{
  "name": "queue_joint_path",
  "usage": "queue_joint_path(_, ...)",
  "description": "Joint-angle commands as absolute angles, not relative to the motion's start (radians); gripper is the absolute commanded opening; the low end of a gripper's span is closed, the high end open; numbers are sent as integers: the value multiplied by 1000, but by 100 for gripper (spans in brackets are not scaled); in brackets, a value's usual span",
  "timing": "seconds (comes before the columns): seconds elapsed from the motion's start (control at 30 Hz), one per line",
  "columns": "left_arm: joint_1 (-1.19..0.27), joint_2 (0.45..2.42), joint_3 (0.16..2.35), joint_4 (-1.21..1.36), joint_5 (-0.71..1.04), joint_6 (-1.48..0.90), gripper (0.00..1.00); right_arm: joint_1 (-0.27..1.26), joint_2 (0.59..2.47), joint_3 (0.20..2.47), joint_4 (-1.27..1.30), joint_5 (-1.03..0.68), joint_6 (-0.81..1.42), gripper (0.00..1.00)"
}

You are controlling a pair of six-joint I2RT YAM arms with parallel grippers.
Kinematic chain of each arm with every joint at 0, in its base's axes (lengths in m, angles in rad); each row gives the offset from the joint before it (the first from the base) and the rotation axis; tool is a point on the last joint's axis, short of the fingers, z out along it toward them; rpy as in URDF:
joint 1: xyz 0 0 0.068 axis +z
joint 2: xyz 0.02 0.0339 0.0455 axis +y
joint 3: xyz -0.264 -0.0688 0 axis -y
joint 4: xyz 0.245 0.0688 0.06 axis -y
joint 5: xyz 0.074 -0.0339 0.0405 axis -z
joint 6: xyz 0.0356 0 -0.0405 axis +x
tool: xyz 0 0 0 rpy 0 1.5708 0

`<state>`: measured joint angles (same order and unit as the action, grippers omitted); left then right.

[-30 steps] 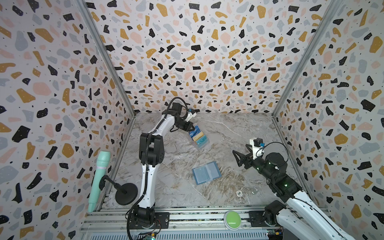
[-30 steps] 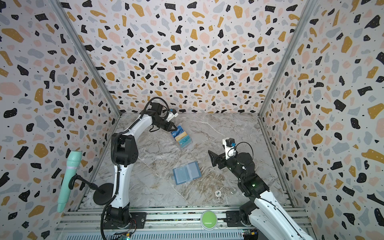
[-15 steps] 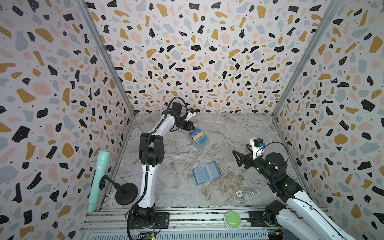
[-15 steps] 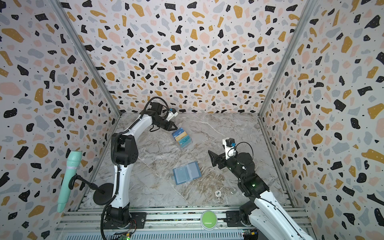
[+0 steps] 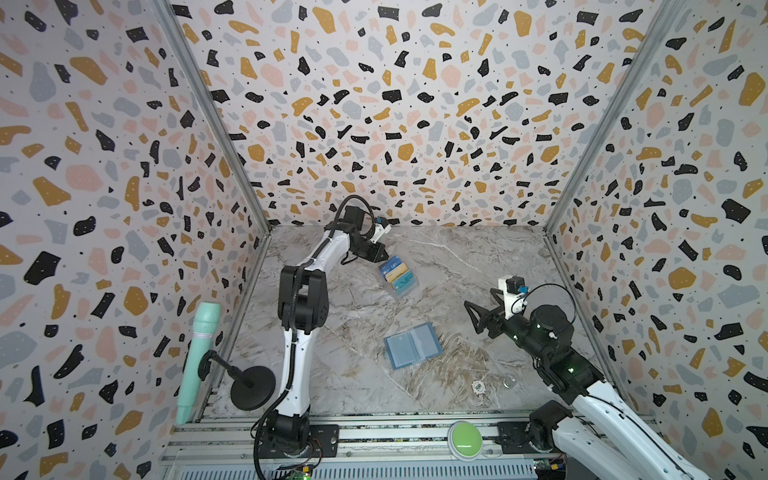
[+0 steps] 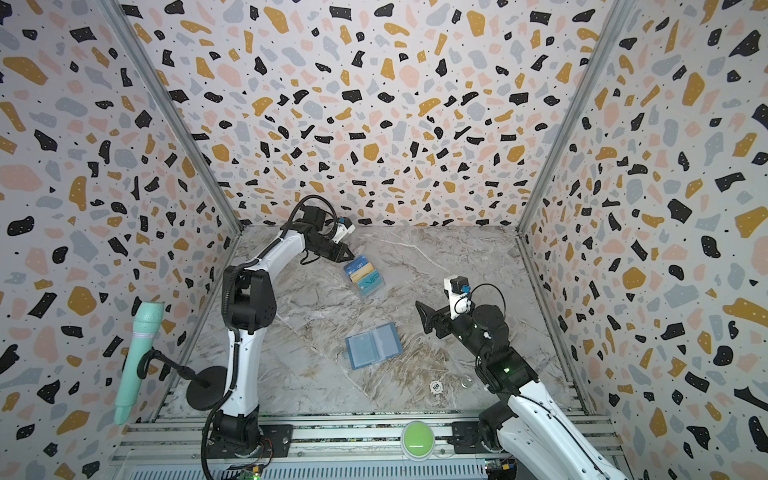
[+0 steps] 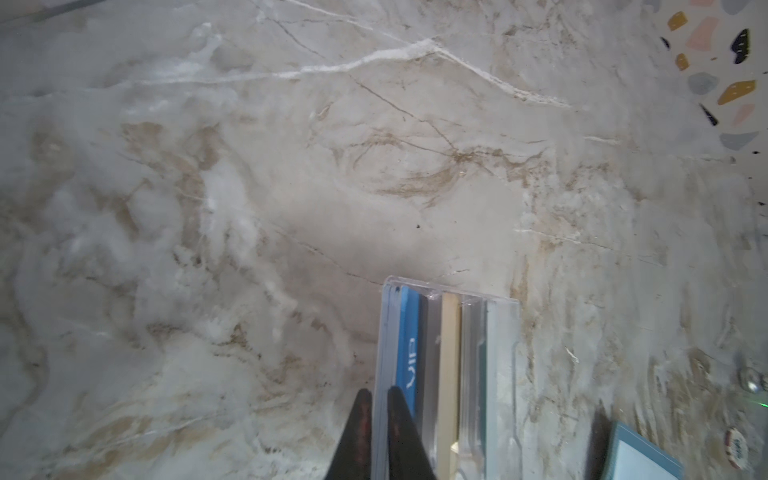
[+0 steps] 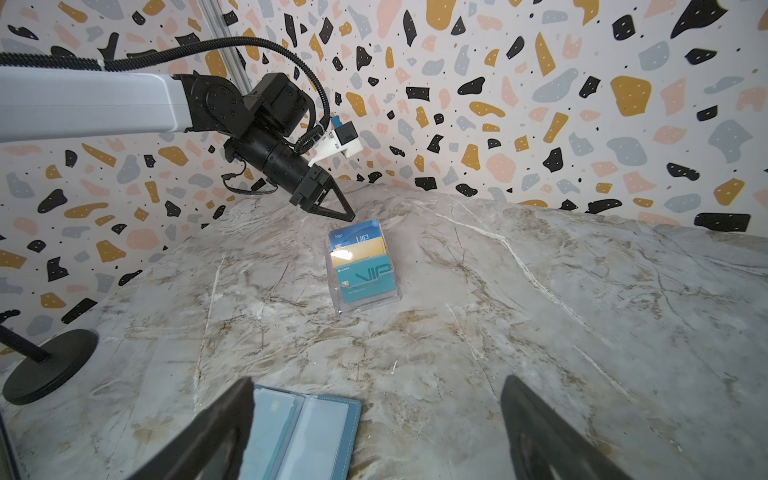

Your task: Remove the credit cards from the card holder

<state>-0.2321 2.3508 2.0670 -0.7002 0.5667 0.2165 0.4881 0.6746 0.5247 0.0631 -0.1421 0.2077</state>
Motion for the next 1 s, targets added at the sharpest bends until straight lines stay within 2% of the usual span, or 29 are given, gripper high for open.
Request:
queue_joint_path(0.0,-240,2216,1982,-592,462,163,19,485,701,545,72,-186,199,93)
queue_joint_path(0.33,-242,1817,1568,-315,333,-10,34,484,859,611,40,-327,207,93)
queue_joint_path(0.57,-260,1576,1277,-251,296,-117,35,486,973,675,-30,-398,222,92)
queue_joint_path(0.83,-449,1287,954,-194,181,-249,36,485,1161,780,-159,-564,232,87)
queue_joint_path(0.97,-577,1187,826,-153,131,-343,34,488,1233,802,-178,-577,240,79)
